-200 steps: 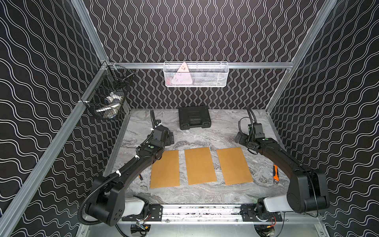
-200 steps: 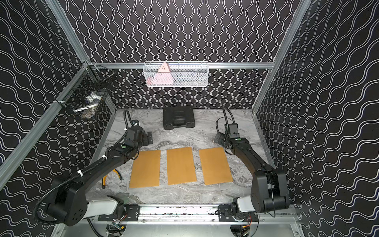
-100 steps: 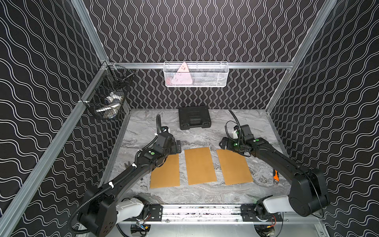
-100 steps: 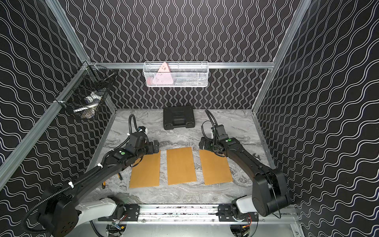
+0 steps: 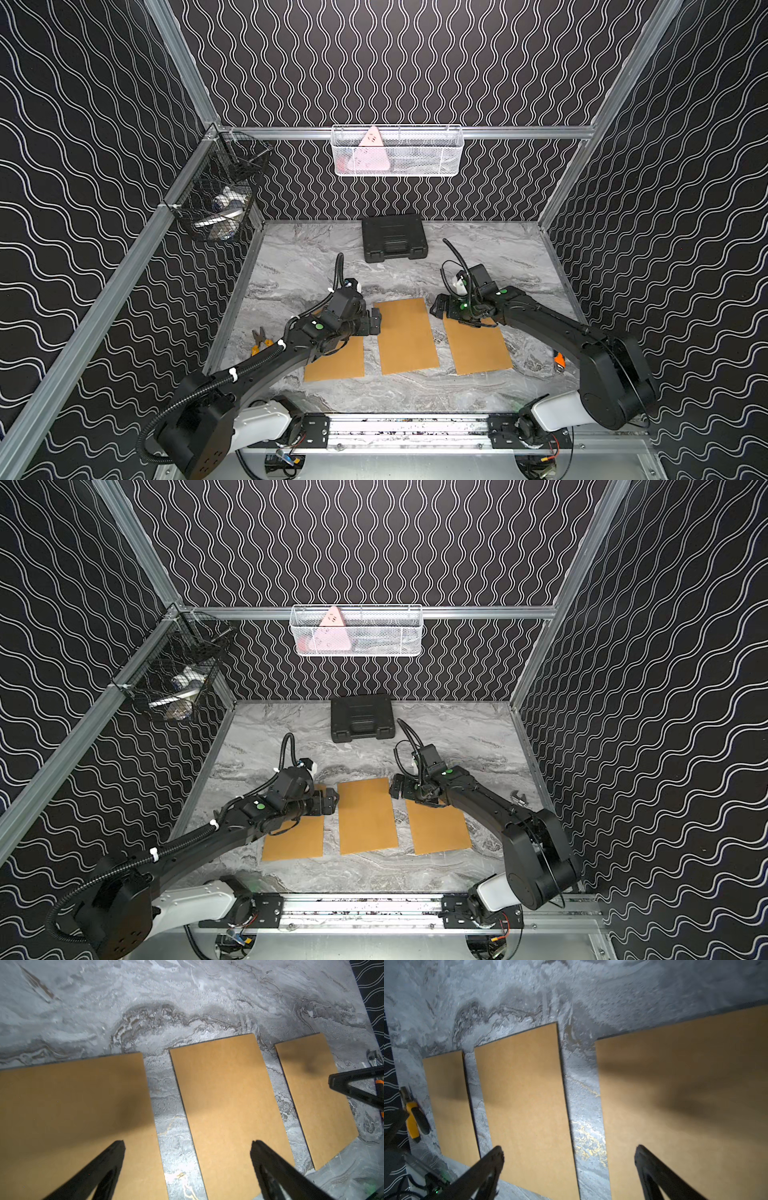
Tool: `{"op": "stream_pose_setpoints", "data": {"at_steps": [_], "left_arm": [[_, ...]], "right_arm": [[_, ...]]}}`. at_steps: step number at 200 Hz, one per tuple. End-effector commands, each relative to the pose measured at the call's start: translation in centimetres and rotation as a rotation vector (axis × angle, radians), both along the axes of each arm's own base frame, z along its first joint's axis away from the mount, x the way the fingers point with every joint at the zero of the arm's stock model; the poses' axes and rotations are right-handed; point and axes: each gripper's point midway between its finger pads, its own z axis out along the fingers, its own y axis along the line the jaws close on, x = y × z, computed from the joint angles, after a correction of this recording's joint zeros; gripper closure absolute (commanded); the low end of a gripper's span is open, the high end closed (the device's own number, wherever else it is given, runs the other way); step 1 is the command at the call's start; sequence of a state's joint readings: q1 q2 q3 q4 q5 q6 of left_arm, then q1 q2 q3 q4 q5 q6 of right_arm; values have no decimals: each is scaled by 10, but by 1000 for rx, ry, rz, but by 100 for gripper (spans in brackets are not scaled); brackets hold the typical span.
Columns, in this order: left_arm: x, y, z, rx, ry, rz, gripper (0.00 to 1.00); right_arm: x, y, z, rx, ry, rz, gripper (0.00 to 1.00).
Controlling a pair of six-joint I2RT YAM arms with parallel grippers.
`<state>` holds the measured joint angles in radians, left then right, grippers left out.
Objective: Open the file bag
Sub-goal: Pick up the file bag from the center of the board.
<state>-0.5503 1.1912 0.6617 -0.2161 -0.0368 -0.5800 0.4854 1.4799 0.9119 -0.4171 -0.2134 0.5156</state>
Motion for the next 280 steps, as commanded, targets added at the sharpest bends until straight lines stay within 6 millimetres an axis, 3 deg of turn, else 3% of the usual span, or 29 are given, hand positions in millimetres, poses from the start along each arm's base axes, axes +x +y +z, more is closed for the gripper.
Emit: {"op": "stream_pose_setpoints", "data": {"at_steps": [1,52,136,280], "left_arm": [[1,-15,6,-102,-14,-3,1],[-1,-26,-10,-109,18,-26,5],[0,-40,-40,-115,90,-40,19],[-1,-42,-78,-93,167,-14,34]], "right_arm": [[0,11,-1,38,10,10,2],[-3,25,-12,39,49,39,5],[-9,42,-29,113,97,58,12],[-14,56,-58,174,174,78,18]]}}
